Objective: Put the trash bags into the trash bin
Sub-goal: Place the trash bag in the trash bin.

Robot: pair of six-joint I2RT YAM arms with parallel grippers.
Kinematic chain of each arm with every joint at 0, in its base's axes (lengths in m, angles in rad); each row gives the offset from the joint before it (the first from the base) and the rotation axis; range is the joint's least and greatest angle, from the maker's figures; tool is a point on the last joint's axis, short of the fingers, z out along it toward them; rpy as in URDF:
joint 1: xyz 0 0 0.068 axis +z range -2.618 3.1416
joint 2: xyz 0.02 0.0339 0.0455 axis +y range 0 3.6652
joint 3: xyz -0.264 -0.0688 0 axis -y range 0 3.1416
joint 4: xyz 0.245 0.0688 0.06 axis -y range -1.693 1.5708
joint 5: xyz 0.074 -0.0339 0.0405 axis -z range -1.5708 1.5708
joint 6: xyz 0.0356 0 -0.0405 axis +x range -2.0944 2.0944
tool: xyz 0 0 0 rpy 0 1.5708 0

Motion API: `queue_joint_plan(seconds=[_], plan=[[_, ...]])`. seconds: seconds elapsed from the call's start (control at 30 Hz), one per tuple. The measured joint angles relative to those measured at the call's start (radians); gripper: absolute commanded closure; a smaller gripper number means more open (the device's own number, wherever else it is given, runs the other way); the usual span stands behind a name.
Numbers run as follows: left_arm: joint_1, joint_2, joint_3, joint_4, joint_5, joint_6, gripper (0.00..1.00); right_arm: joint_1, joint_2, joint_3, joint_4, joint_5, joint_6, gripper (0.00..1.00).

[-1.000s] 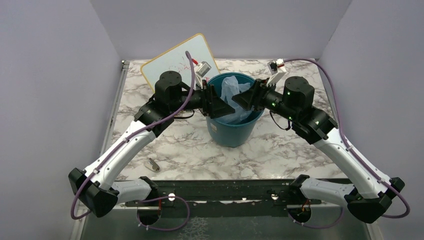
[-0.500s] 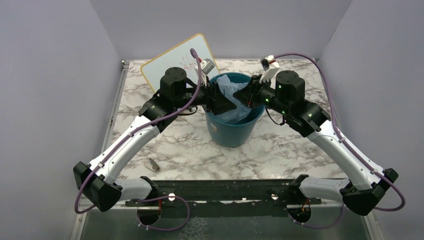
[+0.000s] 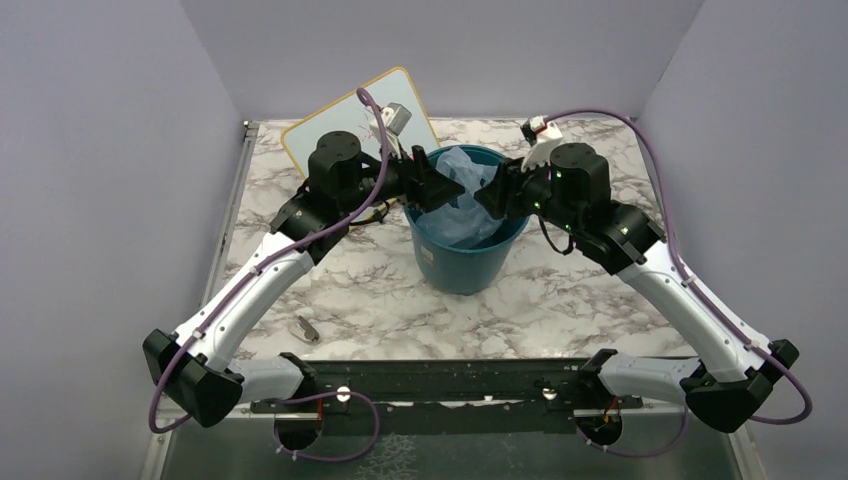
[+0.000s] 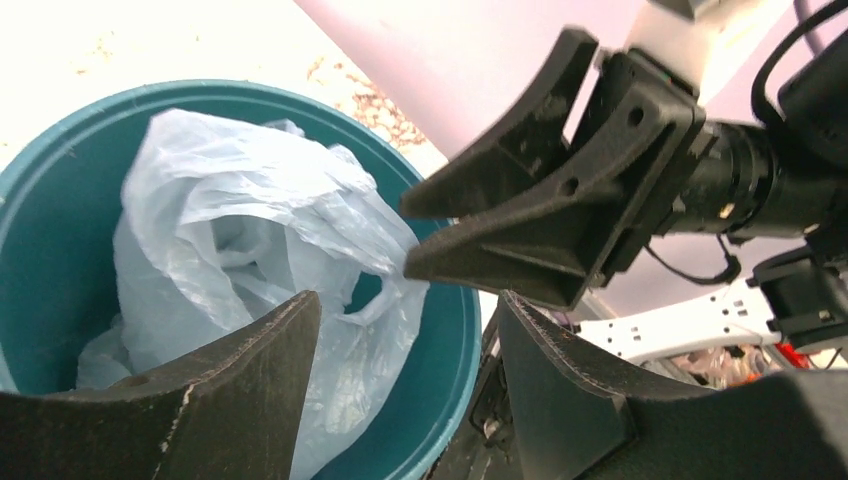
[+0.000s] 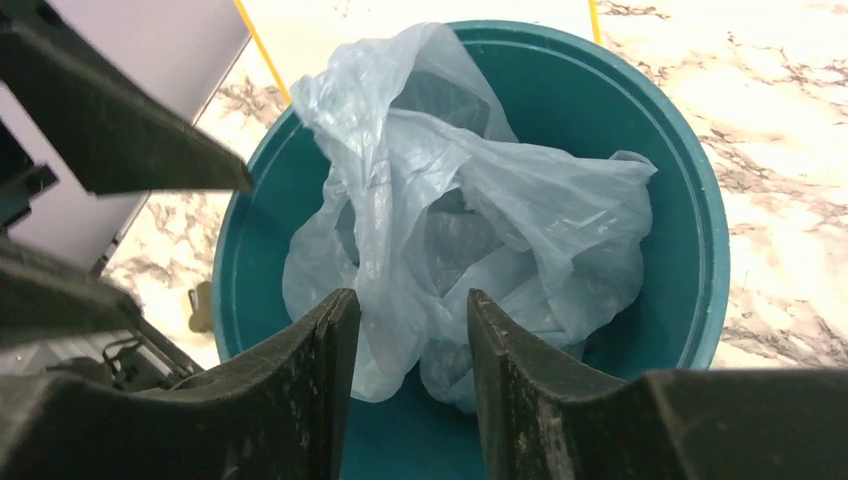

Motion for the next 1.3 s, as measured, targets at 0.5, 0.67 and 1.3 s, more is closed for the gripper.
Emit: queue_joint_plan(seconds=[0.5,0.67,1.3], plan=[[0.053,0.081,-0.014,0.183,0.099,-0.198,0.30,0.000,-0.005,-0.029,0.000,-0.201,-0.069,0.99],[0.053,0.082,-0.014,0.183,0.099,-0.222,0.25,0.000,0.004,-0.029,0.008,-0.246,-0.081,0.99],[0.056,0.072,0.026,0.035,0.086,-0.166,0.31,0.000,0.027,-0.051,0.221,-0.425,-0.039,0.99]])
